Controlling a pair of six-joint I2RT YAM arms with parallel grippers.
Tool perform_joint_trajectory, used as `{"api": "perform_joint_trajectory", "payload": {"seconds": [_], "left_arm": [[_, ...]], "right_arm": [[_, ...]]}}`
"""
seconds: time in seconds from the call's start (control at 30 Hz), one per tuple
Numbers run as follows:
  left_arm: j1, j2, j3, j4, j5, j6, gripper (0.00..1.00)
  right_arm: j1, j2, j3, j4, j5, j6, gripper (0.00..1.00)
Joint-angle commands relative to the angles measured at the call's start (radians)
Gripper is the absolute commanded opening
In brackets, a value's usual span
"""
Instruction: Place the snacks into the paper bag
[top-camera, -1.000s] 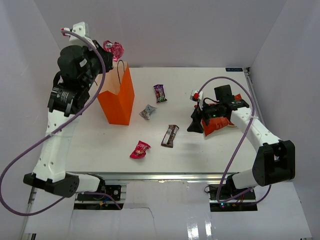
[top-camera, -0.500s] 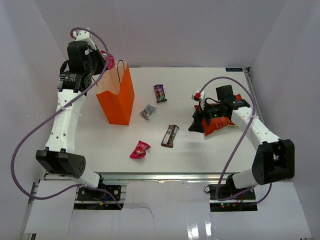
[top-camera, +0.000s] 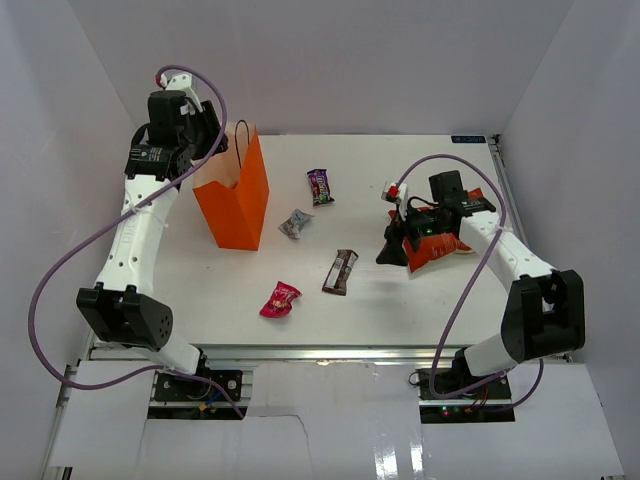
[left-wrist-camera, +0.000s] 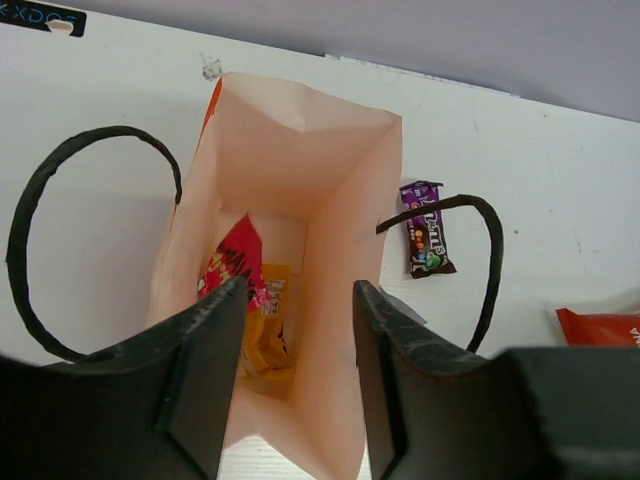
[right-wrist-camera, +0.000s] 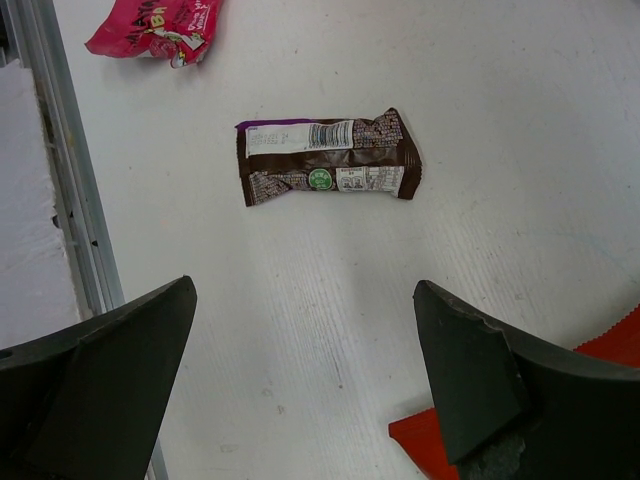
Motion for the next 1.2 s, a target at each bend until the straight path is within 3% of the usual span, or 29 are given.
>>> {"api": "perform_joint_trajectory", "payload": {"seconds": [0.0,0.23,0.4,0.53,0.8,1.17], "left_arm": [[0.003,-0.039,0.042,0.003,0.023,0.003,0.58],[0.003,-0.181,0.024,0.010,0.159,-0.023,0.63],[0.003,-0.462,-0.299,0.148,0.306,-0.092,0.67],[0.003,-0.620,-0.519,0.194,0.343,-0.165,0.75],[0.003,-0.928,-0.845,0.242,0.392,-0.386,0.76],[0.003,-1.075,-1.072,0.240,0.414,-0.523,0.77]], "right_arm": [[-0.007,0.021,0.053,-0.018,-0.024,0.005,0.95],[0.016,0.142,0.186,0.024,0.016,0.224,0.93],[0.102,0.332,0.440,0.018,0.331,0.480,0.90],[0.163,0.476,0.643,0.002,0.488,0.562,0.91],[0.211,0.725,0.886,0.151,0.610,0.726,0.91],[0.258,0.941,1.072,0.303,0.740,0.808,0.88]]}}
